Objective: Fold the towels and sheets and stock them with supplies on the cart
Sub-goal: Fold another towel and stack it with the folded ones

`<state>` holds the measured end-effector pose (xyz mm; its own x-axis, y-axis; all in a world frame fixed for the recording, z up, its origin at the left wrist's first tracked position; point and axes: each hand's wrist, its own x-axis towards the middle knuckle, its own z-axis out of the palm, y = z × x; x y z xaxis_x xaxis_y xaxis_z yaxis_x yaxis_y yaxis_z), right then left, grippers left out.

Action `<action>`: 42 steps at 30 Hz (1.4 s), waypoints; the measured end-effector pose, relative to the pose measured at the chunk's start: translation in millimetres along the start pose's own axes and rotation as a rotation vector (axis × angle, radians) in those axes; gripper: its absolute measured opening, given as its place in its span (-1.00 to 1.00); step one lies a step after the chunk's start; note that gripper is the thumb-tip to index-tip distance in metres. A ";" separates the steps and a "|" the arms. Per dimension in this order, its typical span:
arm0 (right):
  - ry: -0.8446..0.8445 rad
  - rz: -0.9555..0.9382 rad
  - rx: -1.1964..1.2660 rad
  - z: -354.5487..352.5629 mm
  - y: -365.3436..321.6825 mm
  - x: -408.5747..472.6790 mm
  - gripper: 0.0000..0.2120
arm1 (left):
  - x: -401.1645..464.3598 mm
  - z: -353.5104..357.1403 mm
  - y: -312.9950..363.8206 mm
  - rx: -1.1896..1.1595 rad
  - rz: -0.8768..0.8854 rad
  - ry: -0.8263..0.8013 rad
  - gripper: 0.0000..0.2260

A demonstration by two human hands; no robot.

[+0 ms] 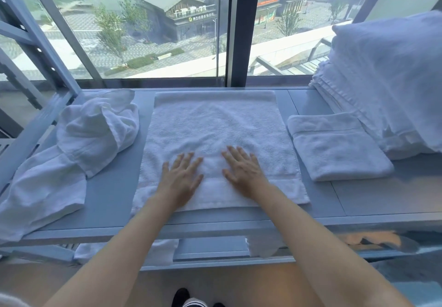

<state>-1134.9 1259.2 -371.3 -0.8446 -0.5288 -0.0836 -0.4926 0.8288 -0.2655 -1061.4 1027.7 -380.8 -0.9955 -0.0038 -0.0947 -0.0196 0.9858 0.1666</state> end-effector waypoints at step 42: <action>0.024 0.169 -0.024 -9.3 63.5 0.6 -0.38 | -66.6 -3.2 27.4 -0.079 -0.011 0.190 -0.51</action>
<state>-1168.6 1313.2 -379.3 -0.9205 -0.3771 -0.1023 -0.3475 0.9098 -0.2269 -995.9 1054.4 -366.8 -0.9946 -0.0532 0.0889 -0.0300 0.9694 0.2438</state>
